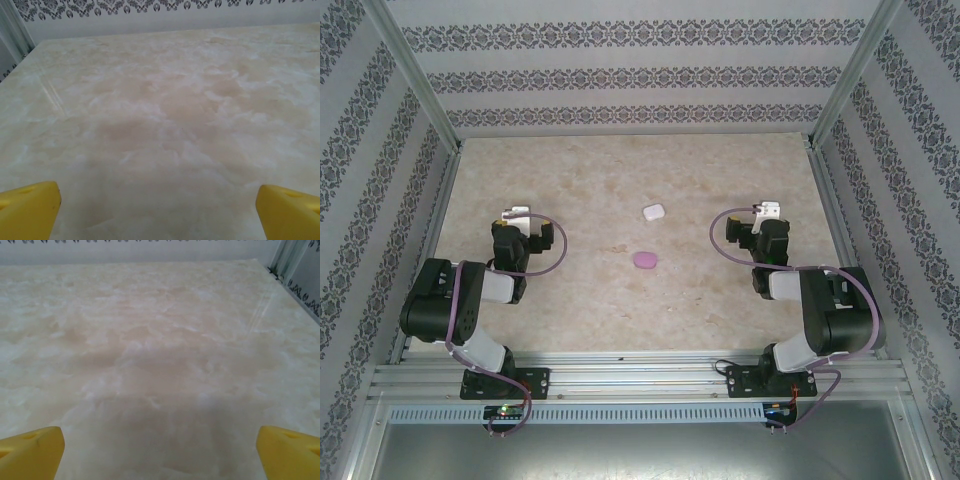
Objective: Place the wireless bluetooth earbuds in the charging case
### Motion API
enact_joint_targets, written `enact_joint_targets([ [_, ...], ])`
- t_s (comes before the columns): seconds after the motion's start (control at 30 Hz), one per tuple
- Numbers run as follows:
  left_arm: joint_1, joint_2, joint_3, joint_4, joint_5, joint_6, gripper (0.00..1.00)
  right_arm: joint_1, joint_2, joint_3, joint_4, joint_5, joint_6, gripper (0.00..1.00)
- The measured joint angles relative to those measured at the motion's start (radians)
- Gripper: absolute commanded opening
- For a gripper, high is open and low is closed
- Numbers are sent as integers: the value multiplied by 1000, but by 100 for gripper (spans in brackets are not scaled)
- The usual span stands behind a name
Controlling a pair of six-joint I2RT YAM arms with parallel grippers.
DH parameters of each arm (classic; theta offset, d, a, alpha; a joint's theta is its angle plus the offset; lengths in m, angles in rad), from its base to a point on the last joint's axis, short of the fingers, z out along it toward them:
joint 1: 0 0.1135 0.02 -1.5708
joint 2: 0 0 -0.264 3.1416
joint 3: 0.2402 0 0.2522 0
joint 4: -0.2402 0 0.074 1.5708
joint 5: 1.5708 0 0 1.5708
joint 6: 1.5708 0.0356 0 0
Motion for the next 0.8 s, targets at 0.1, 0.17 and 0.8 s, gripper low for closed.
enact_joint_targets([
  [0.1, 0, 0, 0, -7, 6, 0, 100, 0, 0, 0, 13, 0, 0, 98],
  [0.17, 0, 0, 0, -10, 6, 0, 100, 0, 0, 0, 20, 0, -1, 98],
  [0.8, 0, 0, 0, -19, 42, 0, 100, 0, 0, 0, 28, -9, -7, 98],
])
